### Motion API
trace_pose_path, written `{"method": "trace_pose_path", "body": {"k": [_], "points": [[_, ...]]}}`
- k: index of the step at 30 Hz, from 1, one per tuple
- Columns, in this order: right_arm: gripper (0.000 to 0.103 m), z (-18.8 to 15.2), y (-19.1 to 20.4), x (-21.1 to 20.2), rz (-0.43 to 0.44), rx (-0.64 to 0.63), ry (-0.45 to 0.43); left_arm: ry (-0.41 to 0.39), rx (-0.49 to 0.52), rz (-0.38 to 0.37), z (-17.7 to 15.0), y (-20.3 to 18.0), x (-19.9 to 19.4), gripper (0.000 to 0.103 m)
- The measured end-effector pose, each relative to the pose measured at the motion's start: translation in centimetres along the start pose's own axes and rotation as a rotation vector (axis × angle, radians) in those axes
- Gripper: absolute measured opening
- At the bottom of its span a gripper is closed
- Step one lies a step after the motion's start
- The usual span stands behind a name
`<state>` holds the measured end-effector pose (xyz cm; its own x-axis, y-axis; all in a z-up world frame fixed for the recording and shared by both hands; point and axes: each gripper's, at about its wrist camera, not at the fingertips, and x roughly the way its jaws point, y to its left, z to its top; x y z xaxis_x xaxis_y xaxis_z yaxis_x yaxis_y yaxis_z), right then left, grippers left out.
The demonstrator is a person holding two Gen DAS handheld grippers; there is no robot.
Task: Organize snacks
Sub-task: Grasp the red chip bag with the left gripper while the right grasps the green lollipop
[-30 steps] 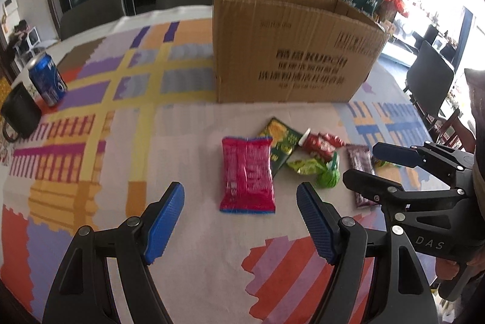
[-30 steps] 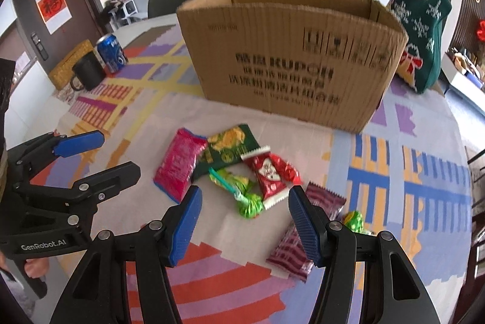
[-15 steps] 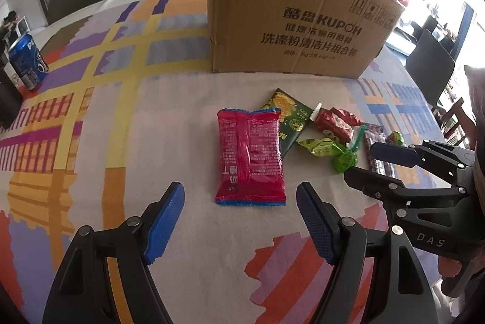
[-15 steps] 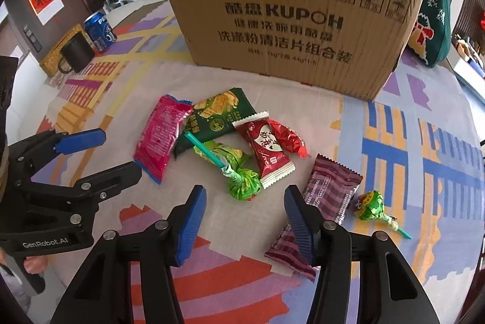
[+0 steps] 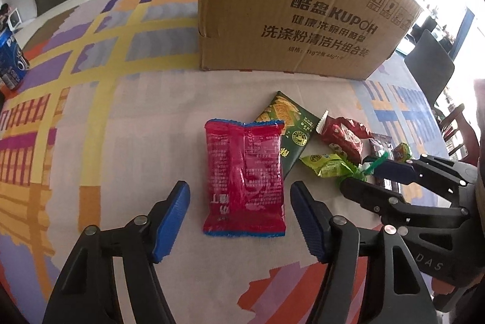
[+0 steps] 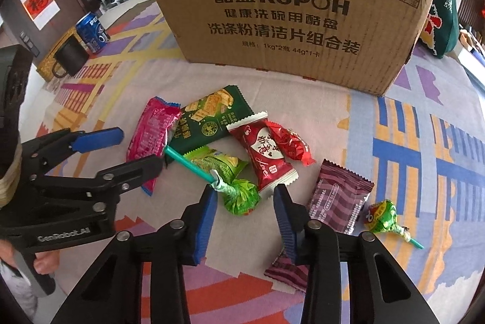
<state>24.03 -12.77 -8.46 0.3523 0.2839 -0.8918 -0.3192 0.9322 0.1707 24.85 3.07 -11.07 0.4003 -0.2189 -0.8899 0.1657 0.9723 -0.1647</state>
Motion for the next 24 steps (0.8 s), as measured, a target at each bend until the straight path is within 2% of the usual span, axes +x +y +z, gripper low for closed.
{"method": "trace_pose_path", "body": {"k": [8,11,16,24], "points": [[0.036,0.4,0.1,0.8,0.016,0.013,0.013,-0.001,-0.012,-0.009,0.3,-0.1,0.3,0.05],[0.03,0.3,0.2,1.0,0.026,0.017,0.013,-0.007,-0.002,-0.003,0.2,-0.2,0.3,0.042],[0.028,0.2,0.2,0.9,0.033,0.022,0.01,-0.008,-0.002,-0.005,0.0,-0.3,-0.1,0.041],[0.028,-0.4,-0.3,-0.9,0.038,0.034,-0.025,-0.054,-0.003,0.0,-0.4,-1.2,-2.3,0.041]]}}
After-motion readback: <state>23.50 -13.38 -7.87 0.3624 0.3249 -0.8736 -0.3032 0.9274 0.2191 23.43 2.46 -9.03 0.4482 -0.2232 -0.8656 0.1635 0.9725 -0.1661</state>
